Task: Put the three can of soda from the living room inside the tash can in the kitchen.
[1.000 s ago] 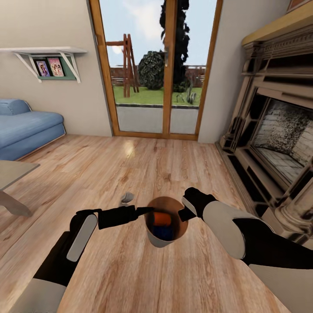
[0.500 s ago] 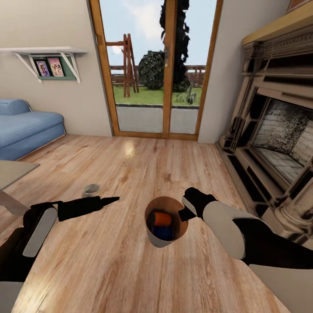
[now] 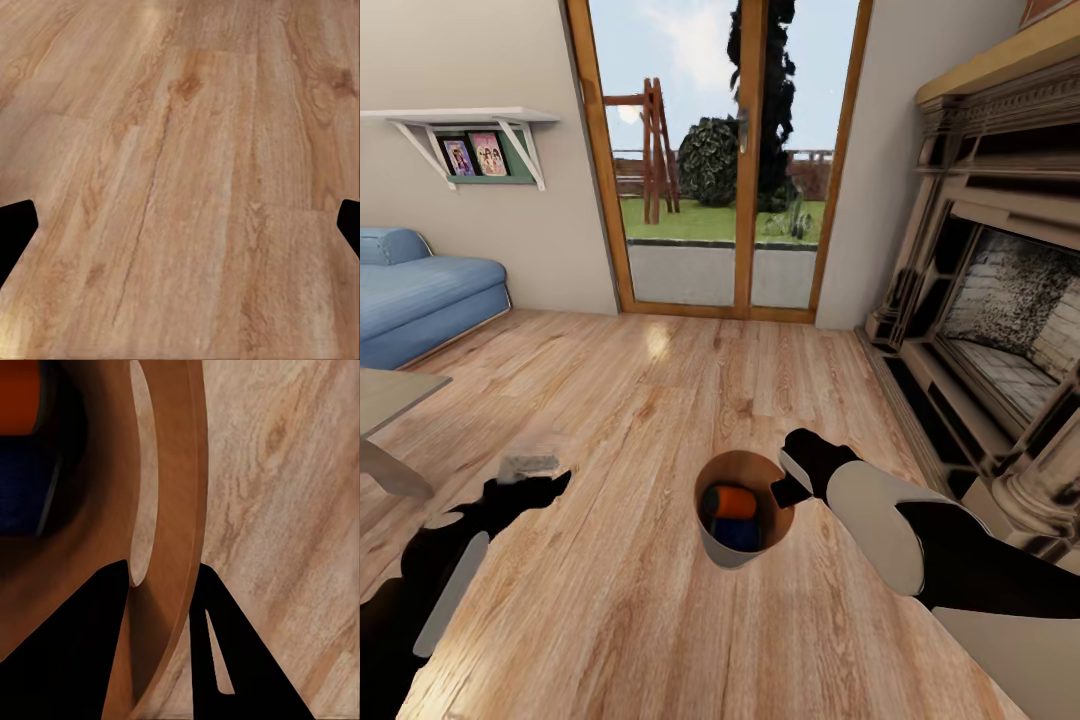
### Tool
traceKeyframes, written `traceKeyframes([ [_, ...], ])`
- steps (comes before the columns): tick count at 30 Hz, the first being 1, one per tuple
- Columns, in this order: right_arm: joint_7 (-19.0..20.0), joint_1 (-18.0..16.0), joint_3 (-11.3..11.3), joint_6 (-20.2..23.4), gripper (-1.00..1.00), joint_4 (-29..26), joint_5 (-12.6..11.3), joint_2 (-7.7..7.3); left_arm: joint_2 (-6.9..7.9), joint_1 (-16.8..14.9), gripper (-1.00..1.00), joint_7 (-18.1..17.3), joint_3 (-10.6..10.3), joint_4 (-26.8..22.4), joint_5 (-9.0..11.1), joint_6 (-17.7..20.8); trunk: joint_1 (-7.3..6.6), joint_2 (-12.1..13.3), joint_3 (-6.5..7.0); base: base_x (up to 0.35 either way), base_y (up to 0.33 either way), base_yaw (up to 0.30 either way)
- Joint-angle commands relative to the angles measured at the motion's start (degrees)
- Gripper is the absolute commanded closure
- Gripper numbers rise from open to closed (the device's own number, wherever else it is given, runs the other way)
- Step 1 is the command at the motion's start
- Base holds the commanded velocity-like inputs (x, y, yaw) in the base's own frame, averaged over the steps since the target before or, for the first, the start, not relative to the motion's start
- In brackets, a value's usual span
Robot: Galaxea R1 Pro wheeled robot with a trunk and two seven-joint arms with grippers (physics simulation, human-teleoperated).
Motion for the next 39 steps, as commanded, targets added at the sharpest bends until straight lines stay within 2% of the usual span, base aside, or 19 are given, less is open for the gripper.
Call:
traceKeyframes([
  [1, 0.07, -0.03, -0.90, 0.61, 1.00, -0.12, -0.56, 0.00, -0.35, 1.37, -1.00, 1.36, -0.03, 0.18, -0.22, -2.38, -0.01, 0.00, 0.01, 0.000, 0.000, 0.000],
  [2, 0.04, -0.03, -0.93, 0.92, 1.00, -0.15, -0.54, 0.00, -0.54, 1.93, -1.00, 1.81, -0.03, 0.30, -0.33, -3.36, -0.01, 0.00, 0.01, 0.000, 0.000, 0.000],
  [3, -0.10, -0.03, -1.00, 1.93, 1.00, -0.23, -0.46, 0.00, -1.37, 3.46, -1.00, 2.88, -0.07, 1.10, -0.63, -6.62, -0.01, 0.00, 0.01, 0.000, 0.000, 0.000],
  [5, -0.14, -0.03, -1.03, 2.56, 1.00, -0.26, -0.42, 0.00, -1.78, 4.01, -1.00, 3.22, -0.09, 2.17, -0.75, -8.73, -0.01, 0.00, 0.01, 0.000, 0.000, 0.000],
  [10, -0.18, -0.03, -1.21, 4.96, 1.00, -0.35, -0.38, 0.00, -2.23, 4.47, -1.00, 3.42, -0.10, 5.30, -0.83, -12.58, -0.01, 0.00, 0.01, 0.000, 0.000, 0.000],
  [13, -0.18, -0.03, -1.34, 7.13, 1.00, -0.37, -0.37, 0.00, -2.33, 4.55, -1.00, 3.46, -0.11, 6.07, -0.85, -13.56, -0.01, 0.00, 0.01, 0.000, 0.000, 0.000],
  [15, -0.04, -0.05, -1.47, 10.07, 1.00, -0.36, -0.37, 0.00, -2.37, 4.58, -1.00, 3.46, -0.16, 6.30, -0.80, -13.91, -0.01, 0.00, 0.01, 0.000, 0.000, 0.000],
  [21, 0.51, -0.04, -1.57, 10.72, 1.00, -0.19, -0.48, -0.58, -2.39, 4.63, -1.00, 3.35, -0.63, 6.27, -0.72, -14.02, -0.01, 0.00, 0.01, 0.000, 0.000, 0.000],
  [33, 0.68, -0.03, -1.50, 10.72, 1.00, -0.11, -0.54, -1.26, -2.47, 4.67, -1.00, 3.37, -1.16, 6.30, -0.69, -14.03, 0.30, -0.16, -2.65, 0.000, 0.000, 0.000],
  [39, 0.69, -0.03, -1.47, 10.72, 1.00, -0.11, -0.55, -1.29, -2.47, 4.67, -1.00, 3.56, -2.43, 6.35, -0.76, -14.03, 0.46, -0.24, -3.98, 0.000, 0.000, 0.000],
])
